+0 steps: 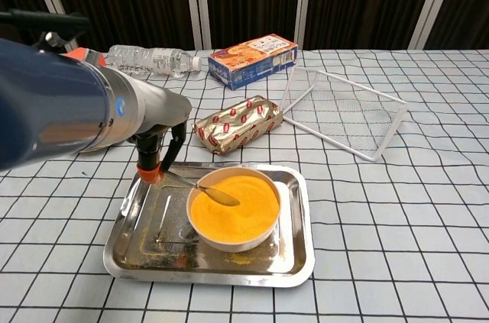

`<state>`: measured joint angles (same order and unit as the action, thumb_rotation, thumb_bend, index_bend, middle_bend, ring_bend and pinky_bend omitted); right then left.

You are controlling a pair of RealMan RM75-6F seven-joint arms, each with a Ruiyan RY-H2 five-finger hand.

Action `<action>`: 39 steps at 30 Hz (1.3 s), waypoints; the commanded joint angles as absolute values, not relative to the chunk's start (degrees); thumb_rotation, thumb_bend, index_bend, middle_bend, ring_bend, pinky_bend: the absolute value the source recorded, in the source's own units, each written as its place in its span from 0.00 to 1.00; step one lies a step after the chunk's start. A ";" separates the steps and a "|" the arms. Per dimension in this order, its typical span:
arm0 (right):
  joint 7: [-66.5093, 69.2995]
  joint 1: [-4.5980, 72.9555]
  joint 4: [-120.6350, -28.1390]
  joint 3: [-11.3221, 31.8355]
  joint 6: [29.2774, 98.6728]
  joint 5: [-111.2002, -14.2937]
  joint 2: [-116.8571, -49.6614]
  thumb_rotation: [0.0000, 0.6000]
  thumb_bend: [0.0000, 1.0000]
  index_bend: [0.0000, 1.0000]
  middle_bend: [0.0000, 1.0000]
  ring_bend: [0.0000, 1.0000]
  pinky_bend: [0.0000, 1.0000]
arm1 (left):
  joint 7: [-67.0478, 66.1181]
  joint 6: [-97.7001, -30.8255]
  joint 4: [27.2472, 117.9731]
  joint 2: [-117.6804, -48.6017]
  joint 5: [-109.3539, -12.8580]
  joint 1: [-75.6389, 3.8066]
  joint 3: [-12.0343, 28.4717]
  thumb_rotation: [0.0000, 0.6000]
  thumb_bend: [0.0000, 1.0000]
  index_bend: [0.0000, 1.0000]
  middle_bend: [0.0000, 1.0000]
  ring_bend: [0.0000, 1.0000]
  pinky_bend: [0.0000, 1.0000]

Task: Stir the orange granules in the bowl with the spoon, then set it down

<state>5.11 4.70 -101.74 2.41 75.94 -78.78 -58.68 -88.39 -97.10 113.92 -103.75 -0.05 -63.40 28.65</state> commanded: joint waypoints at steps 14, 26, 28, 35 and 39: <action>5.06 4.69 -101.83 2.38 75.80 -78.62 -58.60 1.00 0.36 0.00 0.00 0.00 0.00 | -79.15 -97.01 109.56 -102.70 -21.78 -63.29 15.44 1.00 1.00 0.85 1.00 0.98 1.00; 5.18 4.65 -101.94 2.30 75.73 -78.66 -58.49 1.00 0.36 0.00 0.00 0.00 0.00 | -64.91 -96.74 99.27 -97.32 -37.60 -55.42 6.39 1.00 1.00 0.84 0.99 0.98 1.00; 5.27 4.65 -101.97 2.31 75.71 -78.62 -58.45 1.00 0.36 0.00 0.00 0.00 0.00 | -63.14 -95.76 98.14 -95.50 -37.04 -53.85 6.32 1.00 1.00 0.84 0.99 0.98 1.00; 5.36 4.71 -102.15 2.23 75.46 -78.62 -58.35 1.00 0.36 0.00 0.00 0.00 0.00 | -56.21 -90.30 92.22 -91.14 -34.13 -49.35 7.35 1.00 1.00 0.84 0.99 0.98 1.00; 5.24 4.72 -102.37 2.21 75.32 -78.45 -58.31 1.00 0.36 0.00 0.00 0.00 0.00 | -52.81 -85.47 87.42 -90.85 -32.48 -47.95 8.53 1.00 1.00 0.84 0.99 0.98 1.00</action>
